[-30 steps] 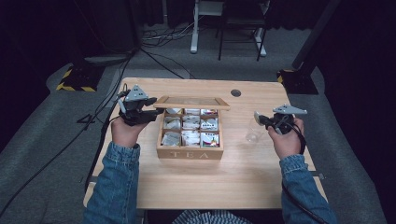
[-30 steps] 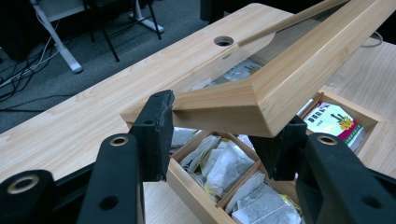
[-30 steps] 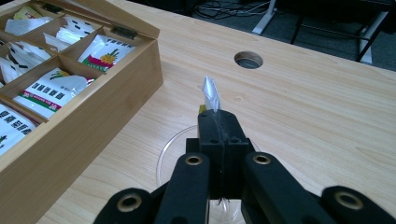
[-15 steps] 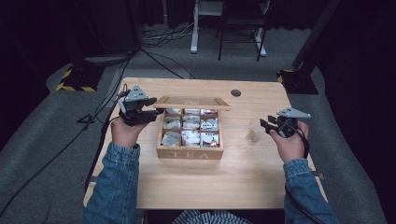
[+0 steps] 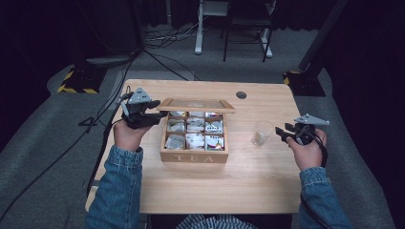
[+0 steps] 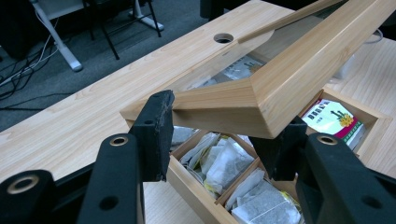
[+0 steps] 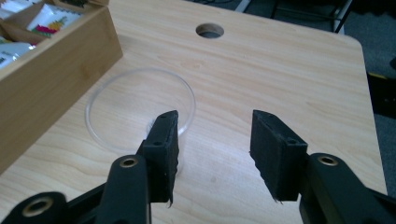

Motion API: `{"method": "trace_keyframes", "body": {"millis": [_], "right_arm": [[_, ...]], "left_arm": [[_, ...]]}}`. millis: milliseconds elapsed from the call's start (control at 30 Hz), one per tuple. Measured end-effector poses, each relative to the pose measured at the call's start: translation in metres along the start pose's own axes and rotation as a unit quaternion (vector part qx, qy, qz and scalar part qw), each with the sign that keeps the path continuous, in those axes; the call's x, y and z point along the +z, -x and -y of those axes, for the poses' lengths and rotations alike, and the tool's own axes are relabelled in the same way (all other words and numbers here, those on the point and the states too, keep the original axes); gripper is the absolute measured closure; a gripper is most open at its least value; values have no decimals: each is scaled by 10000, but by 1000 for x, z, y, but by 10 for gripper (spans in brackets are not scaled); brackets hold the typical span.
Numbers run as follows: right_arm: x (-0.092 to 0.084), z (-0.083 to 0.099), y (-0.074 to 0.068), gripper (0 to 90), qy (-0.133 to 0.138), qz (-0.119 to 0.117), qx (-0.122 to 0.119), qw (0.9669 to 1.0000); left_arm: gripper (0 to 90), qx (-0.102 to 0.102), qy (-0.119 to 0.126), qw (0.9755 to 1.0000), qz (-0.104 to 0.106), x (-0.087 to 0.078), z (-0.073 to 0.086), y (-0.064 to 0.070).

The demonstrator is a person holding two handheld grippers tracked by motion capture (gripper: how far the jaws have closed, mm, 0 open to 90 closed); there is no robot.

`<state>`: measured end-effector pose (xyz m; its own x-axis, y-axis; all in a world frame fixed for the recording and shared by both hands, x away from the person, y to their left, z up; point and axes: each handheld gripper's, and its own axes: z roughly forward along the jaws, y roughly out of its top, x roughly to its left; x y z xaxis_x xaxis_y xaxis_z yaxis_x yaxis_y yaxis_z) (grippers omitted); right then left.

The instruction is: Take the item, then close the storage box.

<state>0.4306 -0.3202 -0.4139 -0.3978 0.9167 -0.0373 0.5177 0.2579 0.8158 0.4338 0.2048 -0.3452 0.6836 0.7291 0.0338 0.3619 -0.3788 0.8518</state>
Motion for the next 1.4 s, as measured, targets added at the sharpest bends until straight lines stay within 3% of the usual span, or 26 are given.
{"method": "trace_keyframes", "body": {"millis": [600, 967, 1133, 1400], "right_arm": [[21, 53, 21, 491, -699, -75, 202, 9973], [37, 78, 25, 384, -712, -283, 63, 9970], [39, 82, 25, 338, -500, -292, 12, 9983], [39, 82, 25, 331, -494, -307, -6, 9983]], "left_arm": [[509, 52, -135, 9999, -44, -1, 3, 4], [509, 82, -231, 9997, -52, -1, 6, 7], [507, 66, -242, 9997, -61, -1, 7, 8], [507, 87, -319, 9994, -60, -4, 9, 11]]}}
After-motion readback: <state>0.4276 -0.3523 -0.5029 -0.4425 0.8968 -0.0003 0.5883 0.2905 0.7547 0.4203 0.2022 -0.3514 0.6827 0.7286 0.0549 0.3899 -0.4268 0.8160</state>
